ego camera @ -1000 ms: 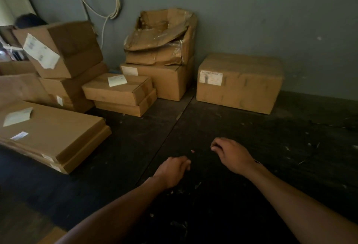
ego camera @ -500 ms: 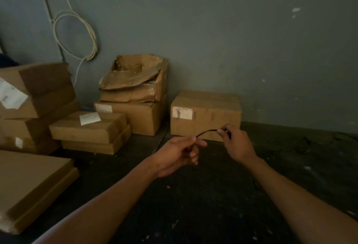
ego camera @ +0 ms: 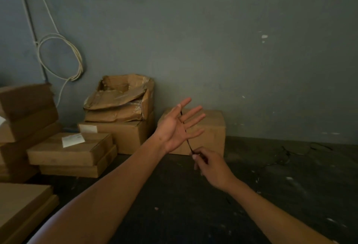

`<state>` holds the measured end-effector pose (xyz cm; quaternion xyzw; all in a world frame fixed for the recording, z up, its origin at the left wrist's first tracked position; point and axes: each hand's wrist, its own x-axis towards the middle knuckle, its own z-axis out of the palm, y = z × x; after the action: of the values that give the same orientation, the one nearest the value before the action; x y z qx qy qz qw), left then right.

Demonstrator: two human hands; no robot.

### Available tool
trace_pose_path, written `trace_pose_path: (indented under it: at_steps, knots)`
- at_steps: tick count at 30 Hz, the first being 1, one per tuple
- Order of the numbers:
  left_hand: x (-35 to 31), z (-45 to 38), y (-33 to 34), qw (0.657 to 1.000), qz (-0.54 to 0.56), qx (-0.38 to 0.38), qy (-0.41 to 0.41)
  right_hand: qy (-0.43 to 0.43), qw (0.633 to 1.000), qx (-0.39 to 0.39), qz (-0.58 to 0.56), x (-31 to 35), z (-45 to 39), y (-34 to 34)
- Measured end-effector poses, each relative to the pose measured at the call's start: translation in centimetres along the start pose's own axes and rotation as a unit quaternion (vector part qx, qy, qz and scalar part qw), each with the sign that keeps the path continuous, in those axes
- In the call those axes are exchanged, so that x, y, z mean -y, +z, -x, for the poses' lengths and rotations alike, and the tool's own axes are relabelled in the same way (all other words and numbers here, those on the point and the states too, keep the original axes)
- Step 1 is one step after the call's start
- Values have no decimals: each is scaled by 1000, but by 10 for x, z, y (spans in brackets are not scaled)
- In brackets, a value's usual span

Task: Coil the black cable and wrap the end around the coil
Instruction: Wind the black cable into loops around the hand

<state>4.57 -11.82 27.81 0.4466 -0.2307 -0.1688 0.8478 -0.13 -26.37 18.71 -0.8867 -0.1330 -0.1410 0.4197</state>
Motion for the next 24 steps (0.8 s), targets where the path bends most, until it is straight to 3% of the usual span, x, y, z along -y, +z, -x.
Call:
trace_pose_path:
  at_steps: [5, 16, 24]
  knots:
    - [5, -11, -13, 999, -50, -13, 2, -31, 996, 64, 45, 20, 10, -8]
    - [43, 0, -50, 967, -228, 35, -113, -76, 967, 69, 235, 54, -14, -81]
    - [56, 14, -32, 951, -255, 69, -160, -93, 947, -9, 306, 54, -37, -107]
